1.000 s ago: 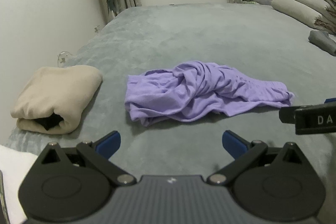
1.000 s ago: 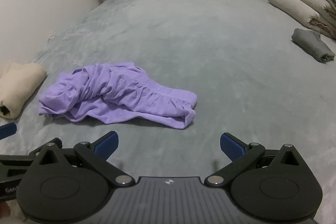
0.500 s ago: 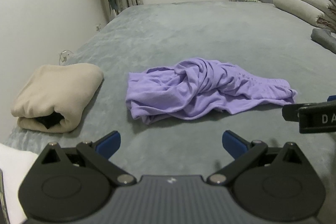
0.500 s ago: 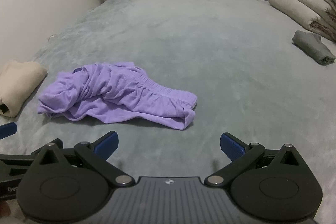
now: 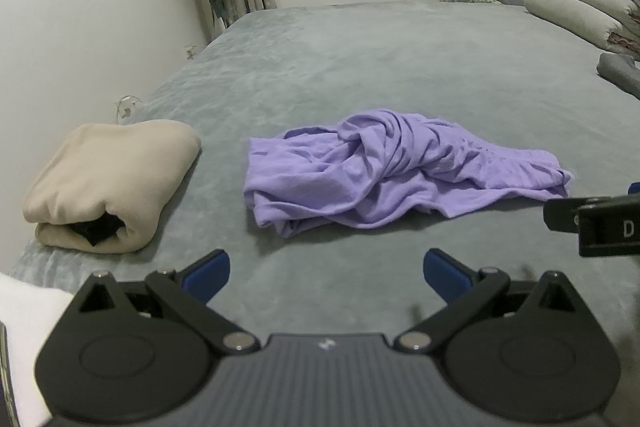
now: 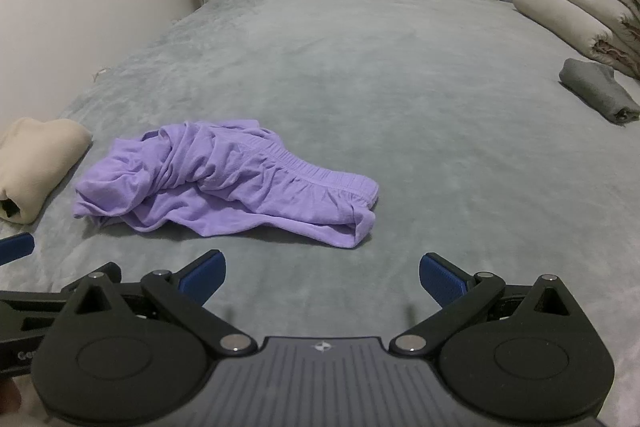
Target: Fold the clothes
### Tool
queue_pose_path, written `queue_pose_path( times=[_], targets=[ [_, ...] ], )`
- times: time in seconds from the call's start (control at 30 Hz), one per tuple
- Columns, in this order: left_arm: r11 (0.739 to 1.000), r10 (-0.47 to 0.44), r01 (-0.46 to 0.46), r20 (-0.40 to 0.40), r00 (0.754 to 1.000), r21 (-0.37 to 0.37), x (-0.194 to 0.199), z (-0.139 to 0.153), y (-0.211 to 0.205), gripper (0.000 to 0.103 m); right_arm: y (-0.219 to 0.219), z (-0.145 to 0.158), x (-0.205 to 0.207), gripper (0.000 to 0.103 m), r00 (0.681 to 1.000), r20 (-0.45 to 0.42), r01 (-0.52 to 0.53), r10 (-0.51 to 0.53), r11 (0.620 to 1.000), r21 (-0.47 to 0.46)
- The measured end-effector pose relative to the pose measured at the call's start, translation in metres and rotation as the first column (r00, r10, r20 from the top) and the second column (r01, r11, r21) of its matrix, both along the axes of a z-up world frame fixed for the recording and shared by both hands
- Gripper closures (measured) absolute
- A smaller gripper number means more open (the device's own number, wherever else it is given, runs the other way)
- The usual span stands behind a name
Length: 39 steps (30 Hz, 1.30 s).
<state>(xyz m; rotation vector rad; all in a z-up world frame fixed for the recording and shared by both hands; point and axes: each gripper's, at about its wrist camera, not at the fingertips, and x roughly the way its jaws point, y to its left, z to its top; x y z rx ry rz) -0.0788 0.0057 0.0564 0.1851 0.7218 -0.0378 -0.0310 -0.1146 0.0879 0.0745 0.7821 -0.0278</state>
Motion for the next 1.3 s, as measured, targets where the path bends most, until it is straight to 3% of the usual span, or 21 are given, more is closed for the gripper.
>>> queue_pose_path(
  times=[0.4, 0.67, 1.3],
  targets=[
    [1.0, 0.019, -0.019, 0.0, 1.0, 0.012, 0.011, -0.007, 0.004, 0.0, -0.006, -0.01, 0.006, 0.0, 0.999, 0.009, 0.04, -0.04, 0.999, -0.006],
    [0.999, 0.031, -0.031, -0.005, 1.0, 0.013, 0.016, -0.009, 0.005, 0.0, -0.001, -0.013, 0.008, 0.0, 1.0, -0.006, 0.002, -0.002, 0.999, -0.04],
    [0.998, 0.058, -0.059, 0.023, 0.998, 0.029, 0.031, -0.014, 0.007, 0.0, 0.008, -0.004, 0.003, 0.0, 0.998, 0.053, -0.032, 0.038, 0.994, -0.105]
  ],
)
